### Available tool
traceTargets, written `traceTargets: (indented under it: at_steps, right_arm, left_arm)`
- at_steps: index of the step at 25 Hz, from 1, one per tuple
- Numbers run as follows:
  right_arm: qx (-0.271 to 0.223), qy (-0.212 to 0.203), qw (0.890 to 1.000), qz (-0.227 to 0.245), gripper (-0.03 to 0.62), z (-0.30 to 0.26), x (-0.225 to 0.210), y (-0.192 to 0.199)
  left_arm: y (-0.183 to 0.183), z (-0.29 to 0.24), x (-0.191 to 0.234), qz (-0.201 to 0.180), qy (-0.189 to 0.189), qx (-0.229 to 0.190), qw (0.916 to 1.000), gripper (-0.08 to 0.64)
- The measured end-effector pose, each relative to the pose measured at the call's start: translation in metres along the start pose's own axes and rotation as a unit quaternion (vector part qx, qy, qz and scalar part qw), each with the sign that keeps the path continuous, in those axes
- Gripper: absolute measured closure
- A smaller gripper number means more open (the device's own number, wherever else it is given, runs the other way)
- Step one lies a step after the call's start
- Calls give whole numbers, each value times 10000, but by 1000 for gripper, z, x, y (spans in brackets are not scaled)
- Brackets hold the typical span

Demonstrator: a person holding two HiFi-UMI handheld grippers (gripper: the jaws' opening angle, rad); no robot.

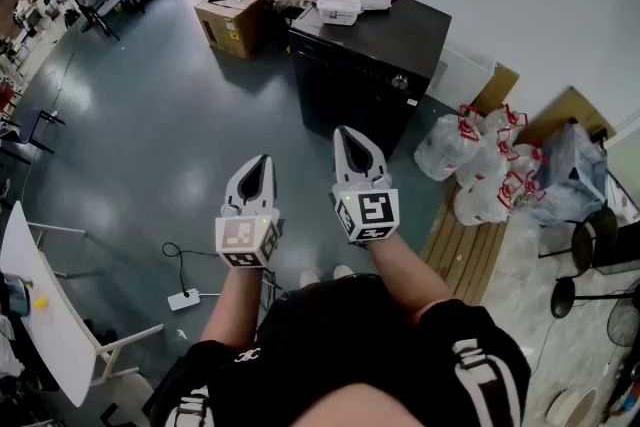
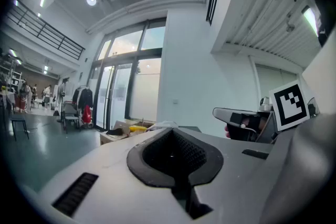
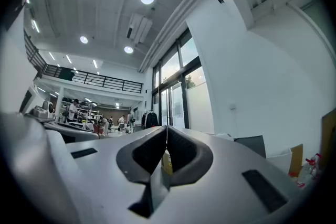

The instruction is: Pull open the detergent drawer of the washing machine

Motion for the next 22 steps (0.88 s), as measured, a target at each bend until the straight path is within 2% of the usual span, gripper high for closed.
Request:
traceTargets:
  at_steps: [9, 22]
  right_arm:
    - [51, 54, 10000, 3, 584, 7, 5, 5]
    - [1, 209, 9997, 142, 585, 9, 43, 4]
  left_arm:
    - [6, 7, 2, 28, 71, -25, 10000, 558]
    - [12, 27, 37, -48, 267, -125, 9996, 558]
Point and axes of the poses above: the fingertips, and each gripper's own axes: z backward along the fingers, x to its left, y out of its underside, the point moved 8 cm from there along z, backward along the fingers, and after that the axes turned 11 degrees about z, right-handed, at the moved point
